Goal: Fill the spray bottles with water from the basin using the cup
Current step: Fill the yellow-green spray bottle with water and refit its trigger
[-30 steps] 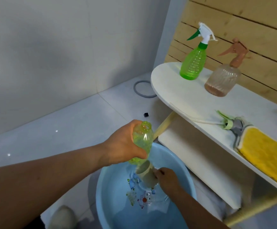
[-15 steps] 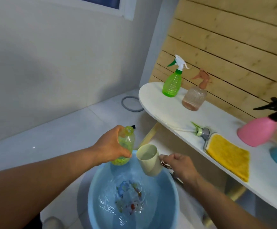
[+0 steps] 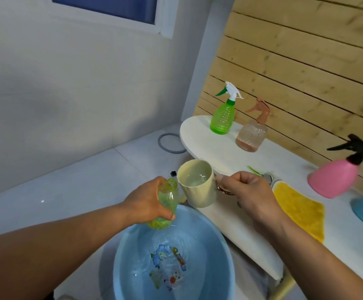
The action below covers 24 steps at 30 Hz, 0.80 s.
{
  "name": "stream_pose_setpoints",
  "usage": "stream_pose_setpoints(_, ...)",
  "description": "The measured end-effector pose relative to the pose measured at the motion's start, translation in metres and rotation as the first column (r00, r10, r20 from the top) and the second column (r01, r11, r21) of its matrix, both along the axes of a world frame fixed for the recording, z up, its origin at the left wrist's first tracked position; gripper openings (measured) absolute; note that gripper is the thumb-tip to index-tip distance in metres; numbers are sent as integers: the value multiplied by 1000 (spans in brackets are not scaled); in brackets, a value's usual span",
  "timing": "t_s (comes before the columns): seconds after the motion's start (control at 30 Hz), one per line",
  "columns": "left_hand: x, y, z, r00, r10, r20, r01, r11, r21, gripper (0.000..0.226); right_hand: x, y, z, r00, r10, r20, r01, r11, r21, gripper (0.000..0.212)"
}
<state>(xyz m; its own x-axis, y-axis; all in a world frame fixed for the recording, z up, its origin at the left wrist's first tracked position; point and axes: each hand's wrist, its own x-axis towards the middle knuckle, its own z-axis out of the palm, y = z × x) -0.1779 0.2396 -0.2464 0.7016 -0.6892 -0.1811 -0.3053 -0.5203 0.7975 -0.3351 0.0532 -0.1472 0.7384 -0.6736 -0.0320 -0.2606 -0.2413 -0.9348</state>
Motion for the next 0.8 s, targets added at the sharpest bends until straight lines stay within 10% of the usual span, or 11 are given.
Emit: stream_pose_setpoints(0.8, -3, -12, -1, 993, -84, 89, 75, 993, 94, 86, -11, 18, 32, 996, -23, -92, -28, 850, -526, 32)
